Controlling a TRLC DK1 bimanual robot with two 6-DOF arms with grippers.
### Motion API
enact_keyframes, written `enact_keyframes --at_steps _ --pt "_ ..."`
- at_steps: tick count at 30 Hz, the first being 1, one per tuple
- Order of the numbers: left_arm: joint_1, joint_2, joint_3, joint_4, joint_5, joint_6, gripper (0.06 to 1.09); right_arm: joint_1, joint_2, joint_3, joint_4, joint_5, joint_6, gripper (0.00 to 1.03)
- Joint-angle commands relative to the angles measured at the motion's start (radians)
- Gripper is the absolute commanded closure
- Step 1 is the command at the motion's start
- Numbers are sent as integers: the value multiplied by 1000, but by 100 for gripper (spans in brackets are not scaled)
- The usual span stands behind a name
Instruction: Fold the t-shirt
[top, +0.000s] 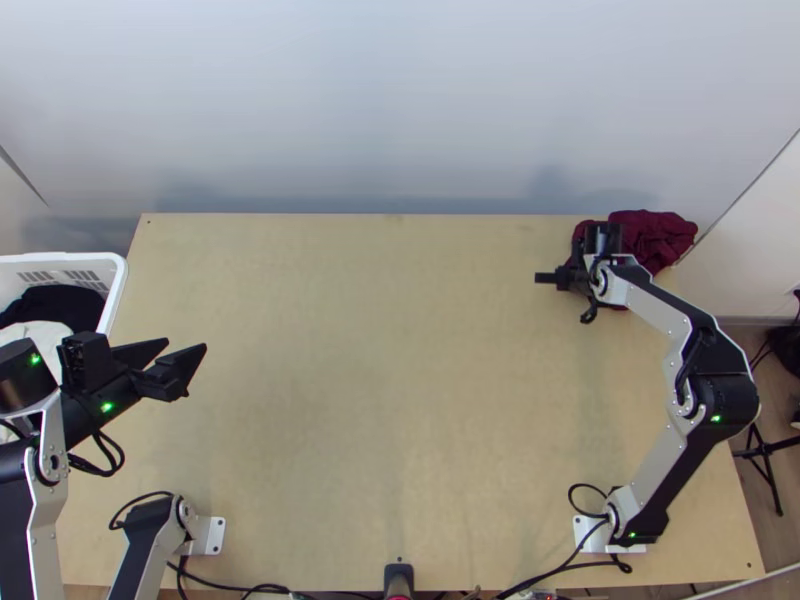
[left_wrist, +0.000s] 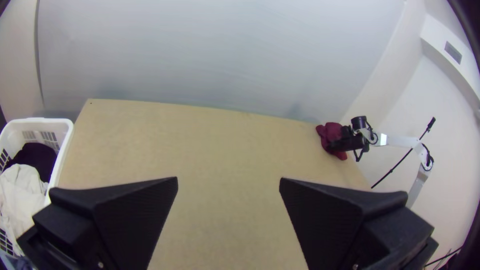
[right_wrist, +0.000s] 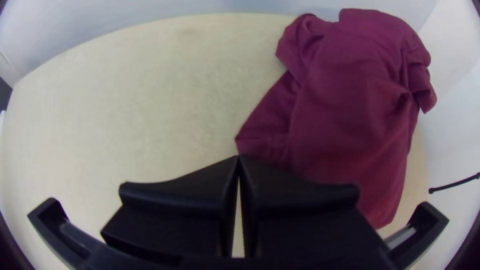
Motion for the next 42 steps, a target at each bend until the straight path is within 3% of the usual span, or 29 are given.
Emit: enact_keyframes --at_steps 1,8,18,25,42 --pt "1 16 -7 21 2 4 10 -50 -39 -84 16 25 -56 100" --pt "-12 44 -10 55 3 -15 10 -160 -92 -132 19 22 -115 100" --pt "-12 60 -15 75 3 -16 10 -105 -167 -89 -19 -18 -93 100" --pt "-6 60 -30 76 2 -7 10 -37 -234 -32 -59 -87 -20 100" --pt "21 34 -41 78 0 7 10 -85 36 -7 94 -62 -18 100"
